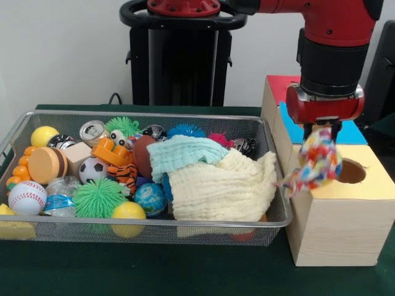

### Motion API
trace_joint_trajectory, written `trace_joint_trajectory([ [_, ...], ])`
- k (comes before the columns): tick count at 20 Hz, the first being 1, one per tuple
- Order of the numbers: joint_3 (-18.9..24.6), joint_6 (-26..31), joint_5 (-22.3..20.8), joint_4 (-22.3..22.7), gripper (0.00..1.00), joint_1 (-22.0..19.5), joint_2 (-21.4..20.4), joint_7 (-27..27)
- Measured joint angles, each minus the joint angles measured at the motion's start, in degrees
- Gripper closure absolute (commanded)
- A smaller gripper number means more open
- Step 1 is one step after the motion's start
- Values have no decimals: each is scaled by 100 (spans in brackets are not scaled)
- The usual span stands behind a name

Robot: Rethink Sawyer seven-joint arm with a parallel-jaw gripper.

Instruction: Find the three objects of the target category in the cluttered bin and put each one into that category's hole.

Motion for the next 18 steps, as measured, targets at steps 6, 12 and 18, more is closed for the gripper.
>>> trace_joint_trajectory([
  [6, 41, 1, 41, 0, 0, 15, -2, 0],
  [12, 24, 1, 39, -7, 0, 30, 1, 0],
  [18, -4, 0, 33, -17, 0, 61, 1, 0],
])
